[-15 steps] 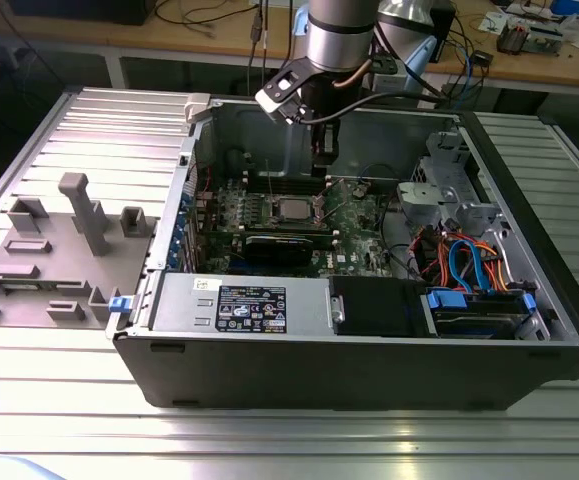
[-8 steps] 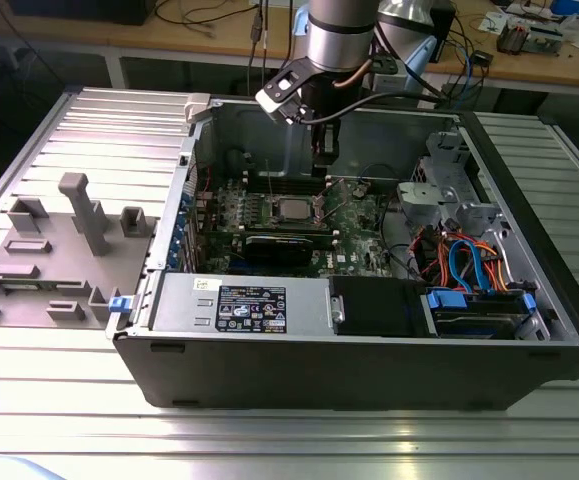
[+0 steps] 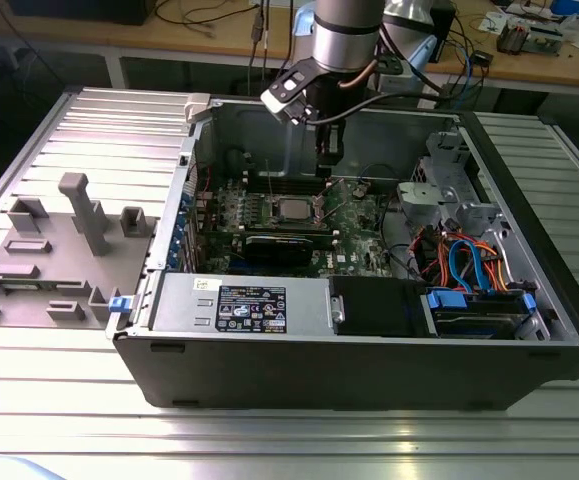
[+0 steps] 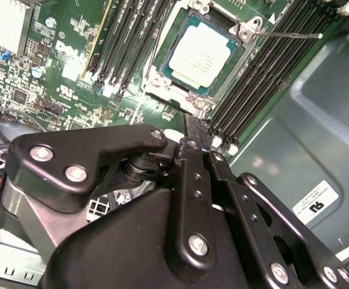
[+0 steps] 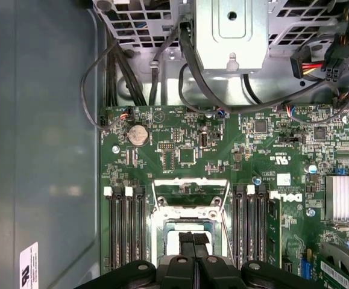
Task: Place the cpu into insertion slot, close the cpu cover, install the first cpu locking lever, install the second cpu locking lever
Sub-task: 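Close the cpu cover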
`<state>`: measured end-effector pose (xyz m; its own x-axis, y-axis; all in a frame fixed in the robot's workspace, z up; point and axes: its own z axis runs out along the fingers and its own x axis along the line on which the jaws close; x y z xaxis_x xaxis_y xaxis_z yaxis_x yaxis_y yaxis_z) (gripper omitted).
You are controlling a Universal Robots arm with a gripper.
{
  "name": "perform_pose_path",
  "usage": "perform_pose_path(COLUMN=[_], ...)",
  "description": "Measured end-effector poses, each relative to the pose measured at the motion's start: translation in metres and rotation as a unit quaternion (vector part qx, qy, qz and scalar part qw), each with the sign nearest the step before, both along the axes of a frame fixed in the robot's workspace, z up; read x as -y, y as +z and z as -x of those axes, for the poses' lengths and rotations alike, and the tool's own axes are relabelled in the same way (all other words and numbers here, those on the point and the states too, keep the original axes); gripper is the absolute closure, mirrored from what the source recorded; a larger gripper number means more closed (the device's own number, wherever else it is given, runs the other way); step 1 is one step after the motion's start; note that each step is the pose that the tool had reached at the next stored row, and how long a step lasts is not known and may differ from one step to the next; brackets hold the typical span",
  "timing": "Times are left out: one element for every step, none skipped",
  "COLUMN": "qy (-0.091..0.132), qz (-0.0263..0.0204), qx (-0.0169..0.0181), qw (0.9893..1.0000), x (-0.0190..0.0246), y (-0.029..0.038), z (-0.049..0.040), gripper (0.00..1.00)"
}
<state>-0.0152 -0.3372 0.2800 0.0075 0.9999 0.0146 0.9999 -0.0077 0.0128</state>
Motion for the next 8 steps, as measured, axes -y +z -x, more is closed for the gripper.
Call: perform_pose_path(qy=[0.0, 0.0, 0.0, 0.0, 0.0, 0.0, 0.0, 0.0], qz=[0.0, 0.0, 0.0, 0.0, 0.0001, 0.0, 0.0001, 0.0], qx=[0.0, 0.0, 0.0, 0.0, 0.0, 0.0, 0.0, 0.0], qw=[1.0, 1.0, 1.0, 1.0, 1.0, 1.0, 1.0, 1.0], x=[0.0, 0.0, 0.0, 0.0, 0.0, 0.0, 0.0, 0.0], y=[0.0, -0.0001, -0.0002, -0.0004, -0.0007, -0.0013, -0.0016, -0.0019], z=[-0.001, -0.0027, -0.0059, -0.0088, -0.0124, -0.0169, -0.0192, -0.0211], gripper=[0.89, 0.89, 0.89, 0.89, 0.89, 0.89, 0.89, 0.89])
